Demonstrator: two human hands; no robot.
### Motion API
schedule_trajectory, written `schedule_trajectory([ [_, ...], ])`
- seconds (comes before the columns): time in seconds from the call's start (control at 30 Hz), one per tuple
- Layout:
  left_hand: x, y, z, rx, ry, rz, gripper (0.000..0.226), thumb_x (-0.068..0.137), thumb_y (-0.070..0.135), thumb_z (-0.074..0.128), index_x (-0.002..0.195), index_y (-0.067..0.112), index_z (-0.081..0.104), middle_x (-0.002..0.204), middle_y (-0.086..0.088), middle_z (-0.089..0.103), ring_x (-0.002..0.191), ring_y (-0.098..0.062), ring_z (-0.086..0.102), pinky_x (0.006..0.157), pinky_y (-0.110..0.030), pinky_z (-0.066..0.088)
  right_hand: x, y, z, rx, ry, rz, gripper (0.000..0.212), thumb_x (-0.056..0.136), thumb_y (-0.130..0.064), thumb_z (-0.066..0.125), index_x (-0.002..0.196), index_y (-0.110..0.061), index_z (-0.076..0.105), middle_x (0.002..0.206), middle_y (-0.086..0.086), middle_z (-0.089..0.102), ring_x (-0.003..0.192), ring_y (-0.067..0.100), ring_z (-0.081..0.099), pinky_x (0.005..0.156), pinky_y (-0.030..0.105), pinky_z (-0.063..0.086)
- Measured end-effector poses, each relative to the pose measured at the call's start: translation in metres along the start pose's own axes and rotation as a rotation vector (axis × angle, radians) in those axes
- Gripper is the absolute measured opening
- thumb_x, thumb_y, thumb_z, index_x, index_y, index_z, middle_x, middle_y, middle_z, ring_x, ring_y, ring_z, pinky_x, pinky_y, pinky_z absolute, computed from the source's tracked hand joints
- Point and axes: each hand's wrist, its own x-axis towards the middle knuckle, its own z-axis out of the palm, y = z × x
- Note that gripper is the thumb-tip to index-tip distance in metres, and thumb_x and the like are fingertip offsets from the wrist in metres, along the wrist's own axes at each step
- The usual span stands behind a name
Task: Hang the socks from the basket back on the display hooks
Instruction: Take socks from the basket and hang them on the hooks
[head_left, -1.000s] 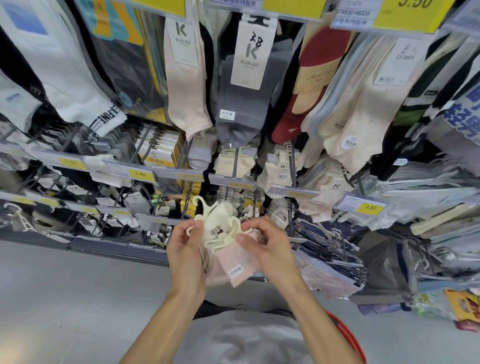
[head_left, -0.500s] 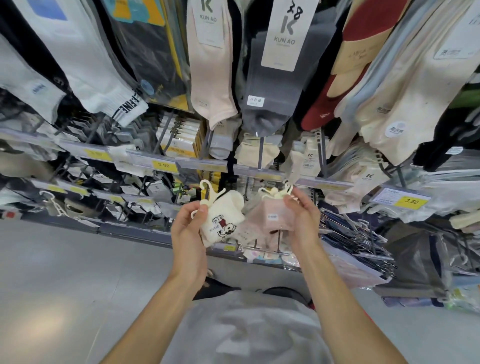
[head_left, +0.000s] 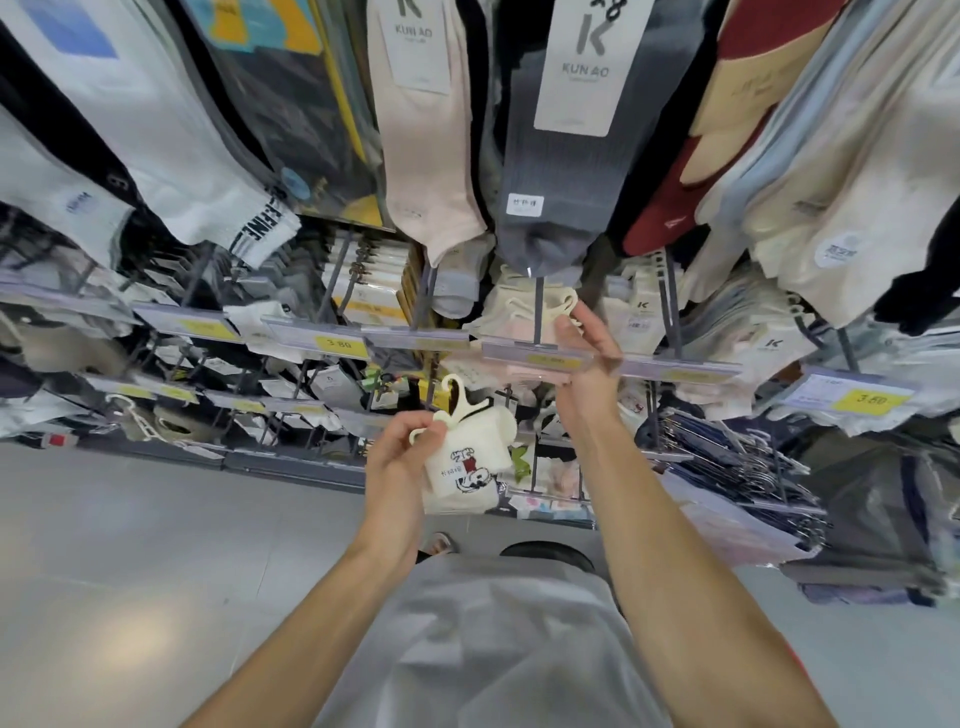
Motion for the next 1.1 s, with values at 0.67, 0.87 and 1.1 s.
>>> schedule_trajectory([
  [0.67, 0.024, -0.011, 0.014, 0.374, -0.083, 0.06, 0.024, 0.096, 0.015, 0.064, 0.076, 0.027, 0.066, 0.067, 0.007, 0.042, 0.056, 0.001, 0.039, 0.06, -0.014, 0.037, -0.014, 0.027, -0.014, -0.609, -0.013, -0.479, 0.059, 0.098, 0.003, 0.05, 0.152, -0.008, 0.031, 0.16, 0.003, 0.025, 0.136, -0.017, 0.027, 0.114, 0.007, 0.022],
  [0.87, 0.025, -0.025, 0.032, 0.41, -0.095, 0.118, 0.013, 0.094, 0.013, 0.068, 0.083, 0.02, 0.067, 0.082, -0.01, 0.055, 0.077, -0.018, 0.046, 0.074, -0.027, 0.042, -0.069, 0.027, -0.061, -0.465, -0.27, -0.286, 0.03, 0.099, -0.024, 0.058, 0.128, -0.022, 0.064, 0.124, -0.008, 0.069, 0.116, 0.005, 0.063, 0.09, 0.022, 0.054],
  [1.1, 0.022, -0.039, 0.056, 0.433, -0.098, 0.154, 0.018, 0.097, 0.008, 0.062, 0.088, 0.022, 0.067, 0.08, 0.013, 0.065, 0.073, 0.0, 0.057, 0.07, -0.015, 0.045, -0.052, 0.004, -0.073, -0.543, -0.278, -0.281, 0.032, 0.089, -0.009, 0.067, 0.095, -0.04, 0.07, 0.099, -0.015, 0.072, 0.093, 0.014, 0.066, 0.084, 0.031, 0.053],
])
